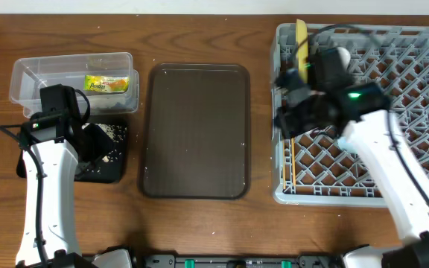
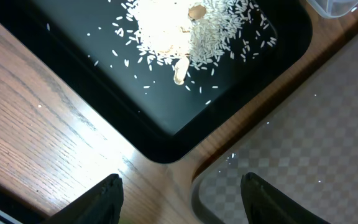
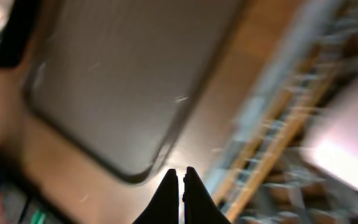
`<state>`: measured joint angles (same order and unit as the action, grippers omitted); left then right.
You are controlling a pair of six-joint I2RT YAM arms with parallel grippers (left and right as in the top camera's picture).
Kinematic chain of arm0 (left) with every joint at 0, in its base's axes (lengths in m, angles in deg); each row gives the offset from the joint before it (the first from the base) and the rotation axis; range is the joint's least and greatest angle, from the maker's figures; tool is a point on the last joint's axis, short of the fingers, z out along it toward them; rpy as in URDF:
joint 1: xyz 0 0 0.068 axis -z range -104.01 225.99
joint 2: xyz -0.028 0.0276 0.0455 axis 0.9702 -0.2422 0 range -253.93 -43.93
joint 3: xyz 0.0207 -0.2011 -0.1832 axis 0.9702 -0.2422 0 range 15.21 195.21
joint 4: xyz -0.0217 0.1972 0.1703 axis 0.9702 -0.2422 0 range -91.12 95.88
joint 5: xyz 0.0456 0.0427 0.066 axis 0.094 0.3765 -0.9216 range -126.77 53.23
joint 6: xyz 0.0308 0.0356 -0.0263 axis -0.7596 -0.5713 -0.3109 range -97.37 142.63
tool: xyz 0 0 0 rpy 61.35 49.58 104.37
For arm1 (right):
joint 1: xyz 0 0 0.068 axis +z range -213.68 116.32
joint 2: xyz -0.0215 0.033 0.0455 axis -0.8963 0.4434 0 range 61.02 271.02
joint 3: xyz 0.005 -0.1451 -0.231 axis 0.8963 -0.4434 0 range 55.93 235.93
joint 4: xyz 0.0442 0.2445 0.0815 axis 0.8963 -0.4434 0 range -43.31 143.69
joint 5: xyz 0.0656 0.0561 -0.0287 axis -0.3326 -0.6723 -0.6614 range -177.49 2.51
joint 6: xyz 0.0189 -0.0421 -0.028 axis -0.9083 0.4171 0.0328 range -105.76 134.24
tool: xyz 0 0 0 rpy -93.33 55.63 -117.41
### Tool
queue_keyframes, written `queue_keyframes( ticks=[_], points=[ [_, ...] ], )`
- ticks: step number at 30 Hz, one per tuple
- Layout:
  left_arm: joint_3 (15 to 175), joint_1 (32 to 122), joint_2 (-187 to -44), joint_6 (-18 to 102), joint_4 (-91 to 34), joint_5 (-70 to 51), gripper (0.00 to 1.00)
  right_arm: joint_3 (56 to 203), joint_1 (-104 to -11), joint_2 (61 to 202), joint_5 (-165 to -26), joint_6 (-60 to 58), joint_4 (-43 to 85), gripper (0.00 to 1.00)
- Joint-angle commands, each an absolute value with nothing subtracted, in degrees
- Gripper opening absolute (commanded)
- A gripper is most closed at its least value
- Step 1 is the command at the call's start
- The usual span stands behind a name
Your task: Sort waste into correct bins and load items into the dishwasher rack
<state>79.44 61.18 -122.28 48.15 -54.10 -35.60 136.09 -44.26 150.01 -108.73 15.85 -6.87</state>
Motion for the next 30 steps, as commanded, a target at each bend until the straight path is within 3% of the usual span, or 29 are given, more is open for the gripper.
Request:
queue_keyframes(
  ticks=[1,14,26,30],
  points=[
    [79.20,61.00,-122.39,48.45,-54.32,-35.69,0.64,133.93,-40.43,153.29,-113.19,17.27,-7.53,0.01],
    [79.20,61.00,-122.39,48.45,-54.30,-35.69,0.64,128.07,-38.20,158.47,-88.47,0.72,-8.16,0.01],
    [79.20,61.00,-122.39,48.45,-54.30,-35.69,0.63,128.07,-38.20,158.47,-83.64,-2.21,-8.03,0.01],
    [79.20,61.00,-122.39,48.45,-54.30,-35.69,0.63,128.09,-38.09,158.47,-83.86,1.42,-3.42,0.06]
  ],
)
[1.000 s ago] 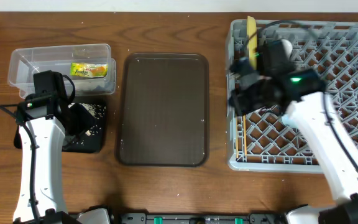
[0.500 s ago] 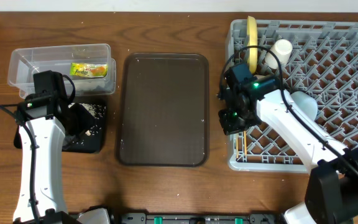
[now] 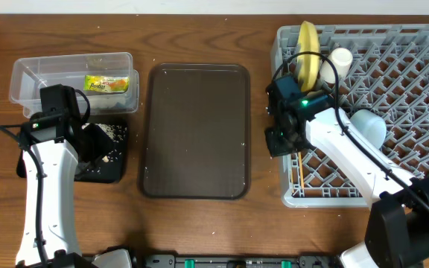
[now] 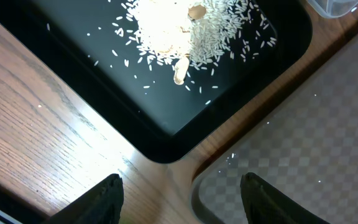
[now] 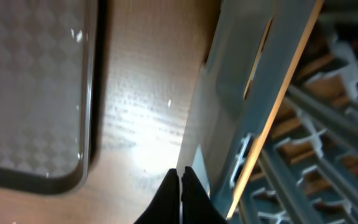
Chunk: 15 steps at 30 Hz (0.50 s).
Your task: Sort waste into correct bins and load items into the dishwasher rack
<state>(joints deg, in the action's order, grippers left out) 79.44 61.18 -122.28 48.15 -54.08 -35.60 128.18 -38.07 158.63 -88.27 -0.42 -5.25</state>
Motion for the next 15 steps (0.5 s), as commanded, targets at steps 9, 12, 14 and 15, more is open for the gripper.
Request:
queue_keyframes(
  ticks=[9,12,14,15],
  points=[
    [79.20,61.00,-122.39,48.43,-54.85,-35.69,0.64,128.07,-38.20,158.58,-78.65,2.56,19.03,0.08],
    [79.20,61.00,-122.39,48.45,-54.93,-35.69,0.64,128.07,-38.25,159.15,-78.72,2.51,21.83,0.04],
    [79.20,61.00,-122.39,48.45,-54.91,-35.69,0.64,128.07,-38.09,159.98,-78.74,2.51,22.20,0.03],
    [79.20,61.00,-122.39,48.45,-54.91,-35.69,0.64,128.07,-38.09,160.64,-78.72,2.51,22.09,0.04]
  ],
)
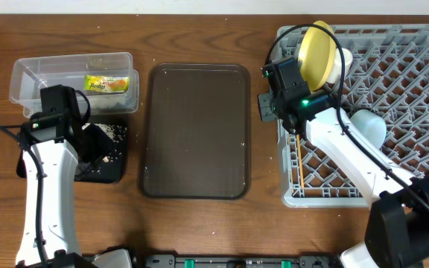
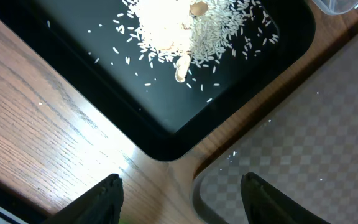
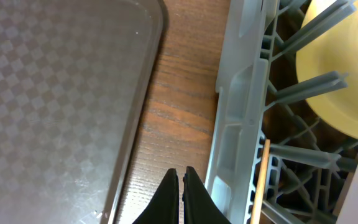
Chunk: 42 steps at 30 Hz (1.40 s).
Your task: Sort waste into correct bins and load items into the dishwasher rack
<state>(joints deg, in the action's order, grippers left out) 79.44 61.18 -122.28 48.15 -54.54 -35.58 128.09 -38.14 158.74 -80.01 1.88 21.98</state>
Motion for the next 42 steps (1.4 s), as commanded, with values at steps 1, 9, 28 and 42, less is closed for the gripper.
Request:
queue_keyframes(
  ticks=[1,9,28,42],
  points=[
    [79.20,61.00,-122.39,48.45,-54.89,-35.69,0.63,128.07,-38.20,161.18,-78.72,2.53,21.89,0.03],
    [79.20,61.00,-122.39,48.45,-54.93,-35.69,0.64,128.07,-39.21,165.62,-74.02,2.05,21.81,0.01],
    [79.20,61.00,-122.39,48.45,-54.91,-35.69,0.64,128.27,-41.22,165.49,-71.81,-0.26,24.17,0.01],
    [79.20,61.00,-122.39,48.45,-54.91,-35.69,0.63,128.18,-33.31,166.10,-90.06,2.29,26.33,0.01]
  ],
)
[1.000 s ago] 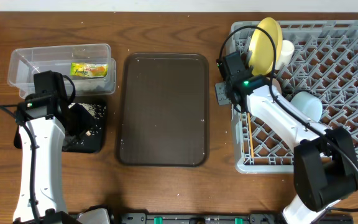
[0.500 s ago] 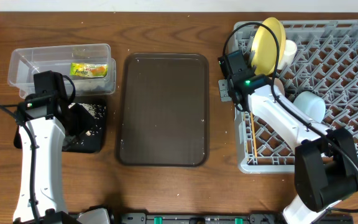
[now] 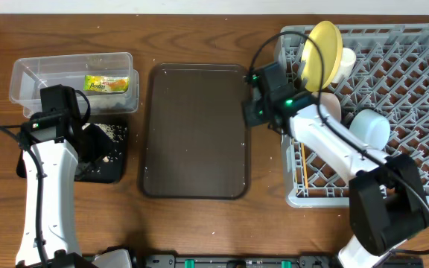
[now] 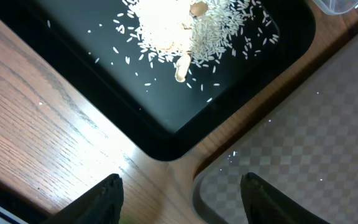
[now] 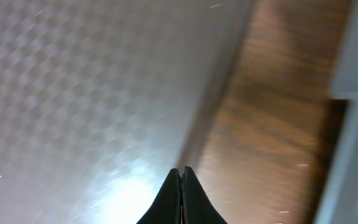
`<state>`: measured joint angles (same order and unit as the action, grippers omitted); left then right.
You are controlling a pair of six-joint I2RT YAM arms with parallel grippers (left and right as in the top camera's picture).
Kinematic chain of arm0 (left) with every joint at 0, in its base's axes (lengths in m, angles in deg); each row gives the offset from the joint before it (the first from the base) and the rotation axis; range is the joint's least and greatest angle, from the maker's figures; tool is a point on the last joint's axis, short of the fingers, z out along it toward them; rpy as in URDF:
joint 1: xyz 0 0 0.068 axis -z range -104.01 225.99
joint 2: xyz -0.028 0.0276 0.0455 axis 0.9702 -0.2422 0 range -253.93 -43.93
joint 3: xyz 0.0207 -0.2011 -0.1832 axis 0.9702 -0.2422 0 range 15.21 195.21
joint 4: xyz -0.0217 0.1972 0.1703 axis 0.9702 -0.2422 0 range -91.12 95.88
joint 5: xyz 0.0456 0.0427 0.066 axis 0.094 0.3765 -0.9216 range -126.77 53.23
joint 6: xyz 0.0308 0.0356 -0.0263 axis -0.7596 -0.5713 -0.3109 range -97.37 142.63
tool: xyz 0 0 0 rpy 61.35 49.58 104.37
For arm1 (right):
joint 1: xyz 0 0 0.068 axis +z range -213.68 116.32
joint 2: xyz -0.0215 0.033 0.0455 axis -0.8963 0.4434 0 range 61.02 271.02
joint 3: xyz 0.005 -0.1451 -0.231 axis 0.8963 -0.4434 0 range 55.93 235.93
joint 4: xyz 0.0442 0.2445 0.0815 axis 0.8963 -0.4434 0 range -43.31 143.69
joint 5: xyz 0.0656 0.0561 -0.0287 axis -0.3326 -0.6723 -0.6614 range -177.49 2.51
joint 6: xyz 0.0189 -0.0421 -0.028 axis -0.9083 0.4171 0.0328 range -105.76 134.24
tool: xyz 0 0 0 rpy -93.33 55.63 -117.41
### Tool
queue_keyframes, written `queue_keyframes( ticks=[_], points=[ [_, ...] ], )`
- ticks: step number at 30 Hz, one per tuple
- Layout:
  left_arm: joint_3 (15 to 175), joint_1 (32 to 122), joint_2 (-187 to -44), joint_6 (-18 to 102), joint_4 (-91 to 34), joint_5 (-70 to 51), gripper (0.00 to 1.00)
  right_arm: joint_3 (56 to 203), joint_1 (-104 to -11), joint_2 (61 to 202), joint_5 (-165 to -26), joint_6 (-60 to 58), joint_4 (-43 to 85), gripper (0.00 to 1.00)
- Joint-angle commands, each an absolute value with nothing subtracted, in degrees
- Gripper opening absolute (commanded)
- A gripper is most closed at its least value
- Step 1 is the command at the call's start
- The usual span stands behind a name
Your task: Sort waste into correct bins and load items into the dishwasher rack
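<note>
A grey dishwasher rack point(image 3: 423, 179) at the right holds a yellow plate point(image 3: 321, 46), a white cup point(image 3: 343, 59), a light blue cup point(image 3: 369, 128), a bowl point(image 3: 328, 106) and chopsticks point(image 3: 302, 160). My right gripper point(image 3: 250, 112) hangs shut and empty over the brown tray's point(image 3: 196, 134) right edge; in its wrist view the closed fingertips point(image 5: 180, 177) sit above the tray rim. My left gripper point(image 3: 95, 145) hovers open and empty by the black bin point(image 3: 110, 175) of rice point(image 4: 173, 28), its fingers point(image 4: 109, 198) spread wide.
A clear bin point(image 3: 28, 82) at the back left holds a yellow-green wrapper point(image 3: 106, 83). A few grains dot the tray point(image 4: 303, 149). Bare wood point(image 5: 272, 118) separates tray and rack. Cables trail from both arms.
My right gripper, still shut, has moved left from the rack's left rim to over the tray's right edge. The left arm has not moved.
My right gripper was shut over the rack's left part near the yellow plate. Later it stood at the rack's left rim, then further back along that rim, and now over the tray's edge. My left gripper stayed open by the black bin throughout.
</note>
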<state>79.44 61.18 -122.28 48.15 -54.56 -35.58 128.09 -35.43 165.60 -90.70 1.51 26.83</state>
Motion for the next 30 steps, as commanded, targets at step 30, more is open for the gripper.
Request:
queue_keyframes(
  ticks=[30],
  points=[
    [79.20,61.00,-122.39,48.45,-54.91,-35.69,0.64,128.14,-29.74,174.56,-75.88,-3.98,18.86,0.01]
  ],
)
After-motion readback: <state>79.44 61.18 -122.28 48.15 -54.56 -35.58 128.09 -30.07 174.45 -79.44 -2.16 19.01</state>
